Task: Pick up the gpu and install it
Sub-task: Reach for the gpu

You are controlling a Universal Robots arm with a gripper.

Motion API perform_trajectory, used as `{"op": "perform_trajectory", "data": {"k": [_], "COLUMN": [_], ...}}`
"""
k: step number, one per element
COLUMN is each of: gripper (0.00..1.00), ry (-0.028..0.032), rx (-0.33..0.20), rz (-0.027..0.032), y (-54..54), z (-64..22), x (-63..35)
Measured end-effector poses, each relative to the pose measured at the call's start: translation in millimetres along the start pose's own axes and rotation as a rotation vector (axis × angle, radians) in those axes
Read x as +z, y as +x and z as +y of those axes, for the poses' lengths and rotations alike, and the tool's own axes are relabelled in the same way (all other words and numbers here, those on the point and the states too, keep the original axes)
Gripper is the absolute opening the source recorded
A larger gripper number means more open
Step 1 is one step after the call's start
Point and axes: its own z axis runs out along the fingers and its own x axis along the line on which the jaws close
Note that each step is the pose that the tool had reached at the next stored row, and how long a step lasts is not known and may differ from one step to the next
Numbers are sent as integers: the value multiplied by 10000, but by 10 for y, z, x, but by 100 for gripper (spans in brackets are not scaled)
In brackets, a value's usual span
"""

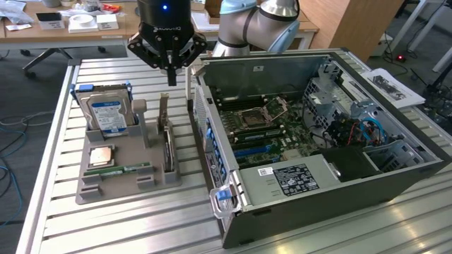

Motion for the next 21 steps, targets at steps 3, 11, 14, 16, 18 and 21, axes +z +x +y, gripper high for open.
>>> {"op": "perform_trajectory", "data": {"k": [3, 11, 14, 16, 18, 21], "gripper": [11, 11, 11, 11, 11, 11], "ry": [1, 2, 2, 2, 1, 1], "rx": [0, 1, 1, 1, 1, 0], "rz": [1, 13, 16, 17, 17, 17], "y": [3, 17, 65, 112, 145, 147], "z": [-1, -5, -9, -13, -15, -16], "x": [3, 77, 90, 96, 99, 99]}}
